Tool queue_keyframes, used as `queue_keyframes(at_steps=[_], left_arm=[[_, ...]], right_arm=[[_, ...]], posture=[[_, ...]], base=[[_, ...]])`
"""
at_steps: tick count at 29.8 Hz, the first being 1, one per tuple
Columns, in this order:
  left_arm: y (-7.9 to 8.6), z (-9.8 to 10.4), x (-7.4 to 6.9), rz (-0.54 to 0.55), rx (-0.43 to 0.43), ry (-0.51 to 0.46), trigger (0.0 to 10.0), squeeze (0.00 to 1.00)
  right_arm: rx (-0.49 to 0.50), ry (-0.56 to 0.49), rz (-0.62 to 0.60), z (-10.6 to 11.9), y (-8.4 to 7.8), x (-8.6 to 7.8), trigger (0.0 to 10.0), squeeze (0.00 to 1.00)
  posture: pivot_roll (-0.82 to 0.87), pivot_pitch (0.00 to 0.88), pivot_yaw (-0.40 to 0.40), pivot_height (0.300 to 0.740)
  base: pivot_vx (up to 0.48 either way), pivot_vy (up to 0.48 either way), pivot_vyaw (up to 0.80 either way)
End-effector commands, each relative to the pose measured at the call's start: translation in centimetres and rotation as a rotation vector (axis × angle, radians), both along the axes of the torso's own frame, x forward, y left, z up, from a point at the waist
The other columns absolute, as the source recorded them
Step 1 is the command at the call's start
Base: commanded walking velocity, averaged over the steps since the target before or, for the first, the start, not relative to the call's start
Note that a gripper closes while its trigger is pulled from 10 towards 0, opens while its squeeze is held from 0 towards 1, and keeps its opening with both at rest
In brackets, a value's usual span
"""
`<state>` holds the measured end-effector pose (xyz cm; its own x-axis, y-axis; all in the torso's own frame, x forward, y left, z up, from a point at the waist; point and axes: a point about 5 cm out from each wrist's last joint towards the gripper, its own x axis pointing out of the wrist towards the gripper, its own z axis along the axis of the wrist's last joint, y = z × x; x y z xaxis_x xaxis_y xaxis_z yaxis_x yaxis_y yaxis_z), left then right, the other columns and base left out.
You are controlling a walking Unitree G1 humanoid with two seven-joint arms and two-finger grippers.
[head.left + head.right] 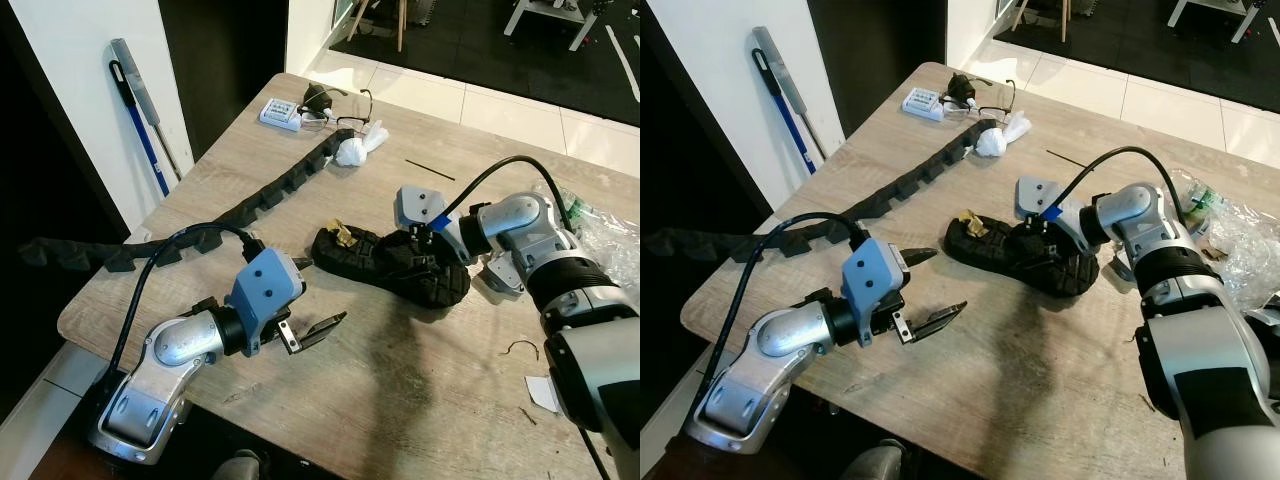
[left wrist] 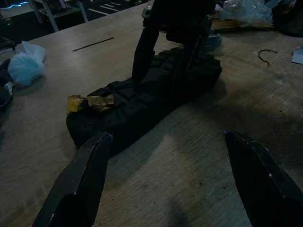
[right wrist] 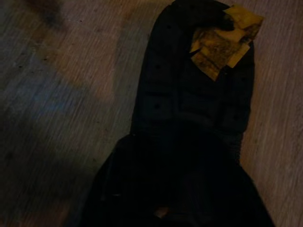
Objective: Picking trash to rubbish bin
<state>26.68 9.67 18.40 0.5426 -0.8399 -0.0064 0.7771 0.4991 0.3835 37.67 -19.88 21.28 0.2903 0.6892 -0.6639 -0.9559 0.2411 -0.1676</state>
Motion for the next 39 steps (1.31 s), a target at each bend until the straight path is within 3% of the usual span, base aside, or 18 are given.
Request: queue_keyframes(at_steps=[1, 3, 8, 10, 12, 17, 22, 25, 26, 27, 28, 29, 33, 34, 38, 39], left_arm=[[-0.1, -0.5, -0.3, -0.016, 0.035, 0.013, 10.0, 0.0], [-0.1, -0.5, -0.3, -0.016, 0.035, 0.013, 10.0, 0.0], [-0.1, -0.4, -0.2, -0.015, 0.034, 0.012, 10.0, 0.0], [-0.1, -0.4, -0.2, -0.015, 0.034, 0.012, 10.0, 0.0], [-0.1, -0.4, -0.2, -0.015, 0.034, 0.012, 10.0, 0.0], [-0.1, -0.4, -0.2, -0.017, 0.032, 0.012, 10.0, 0.0], [-0.1, -0.4, -0.2, -0.016, 0.031, 0.012, 10.0, 0.0], [-0.1, -0.4, -0.2, -0.014, 0.031, 0.011, 10.0, 0.0], [-0.1, -0.4, -0.2, -0.013, 0.03, 0.01, 10.0, 0.0], [-0.1, -0.5, -0.2, -0.012, 0.029, 0.01, 10.0, 0.0], [-0.1, -0.5, -0.2, -0.011, 0.029, 0.01, 10.0, 0.0], [-0.2, -0.5, -0.2, -0.011, 0.028, 0.01, 10.0, 0.0], [-0.2, -0.5, -0.2, -0.011, 0.026, 0.011, 10.0, 0.0], [-0.2, -0.5, -0.2, -0.012, 0.026, 0.012, 10.0, 0.0], [-0.3, -0.6, -0.2, -0.013, 0.028, 0.013, 10.0, 0.0], [-0.3, -0.7, -0.2, -0.013, 0.028, 0.014, 10.0, 0.0]], right_arm=[[-0.022, 0.129, -0.02, -2.7, -0.6, -0.9, 0.0, 0.0], [-0.007, 0.129, -0.02, -2.7, -0.6, -0.9, 0.0, 0.0], [0.195, 0.126, -0.01, -0.5, 0.1, -0.5, 0.0, 0.0], [0.195, 0.126, -0.01, -0.5, 0.1, -0.5, 0.0, 0.0], [0.303, 0.116, 0.014, 1.1, 0.4, -0.3, 0.0, 0.0], [0.421, 0.098, 0.05, 2.9, 0.7, -0.2, 0.0, 0.0], [0.421, 0.068, 0.046, 3.3, 0.6, -0.1, 0.0, 0.0], [0.353, -0.039, -0.019, 3.3, 0.3, 0.3, 0.0, 0.0], [0.329, -0.085, -0.052, 3.1, 0.1, 0.5, 2.1, 0.0], [0.322, -0.125, -0.084, 2.8, -0.1, 0.6, 10.0, 0.47], [0.323, -0.144, -0.102, 2.7, -0.2, 0.7, 10.0, 0.47], [0.335, -0.161, -0.126, 2.6, -0.3, 0.8, 10.0, 1.0], [0.374, -0.207, -0.167, 2.8, -0.4, 1.0, 10.0, 1.0], [0.398, -0.276, -0.234, 3.1, -0.8, 1.3, 10.0, 1.0], [0.365, -0.307, -0.278, 2.9, -1.2, 1.4, 10.0, 1.0], [0.324, -0.301, -0.284, 2.4, -1.5, 1.3, 10.0, 0.59]], posture=[[0.09, 0.223, -0.008, 0.74], [0.09, 0.223, -0.008, 0.74], [0.09, 0.227, -0.007, 0.74], [0.09, 0.227, -0.007, 0.74], [0.09, 0.229, -0.008, 0.74], [0.09, 0.23, -0.007, 0.74], [0.09, 0.23, -0.007, 0.74], [0.09, 0.23, -0.007, 0.74], [0.08, 0.232, -0.008, 0.74], [0.08, 0.232, -0.008, 0.74], [0.08, 0.232, -0.008, 0.74], [0.08, 0.232, -0.008, 0.74], [0.08, 0.232, -0.008, 0.74], [0.08, 0.232, -0.008, 0.74], [0.07, 0.233, -0.011, 0.74], [0.07, 0.233, -0.011, 0.74]], base=[[0.0, 0.0, 0.0], [0.0, 0.0, 0.0], [0.0, 0.0, 0.0], [0.0, 0.0, 0.0], [0.0, 0.0, 0.0], [0.0, 0.0, 0.0], [0.0, 0.0, 0.0], [0.0, 0.0, 0.0], [0.0, 0.0, 0.0], [0.0, 0.0, 0.0], [0.0, 0.0, 0.0], [0.0, 0.0, 0.0], [0.0, 0.0, 0.0], [0.0, 0.0, 0.0], [0.0, 0.0, 0.0], [0.0, 0.0, 0.0]])
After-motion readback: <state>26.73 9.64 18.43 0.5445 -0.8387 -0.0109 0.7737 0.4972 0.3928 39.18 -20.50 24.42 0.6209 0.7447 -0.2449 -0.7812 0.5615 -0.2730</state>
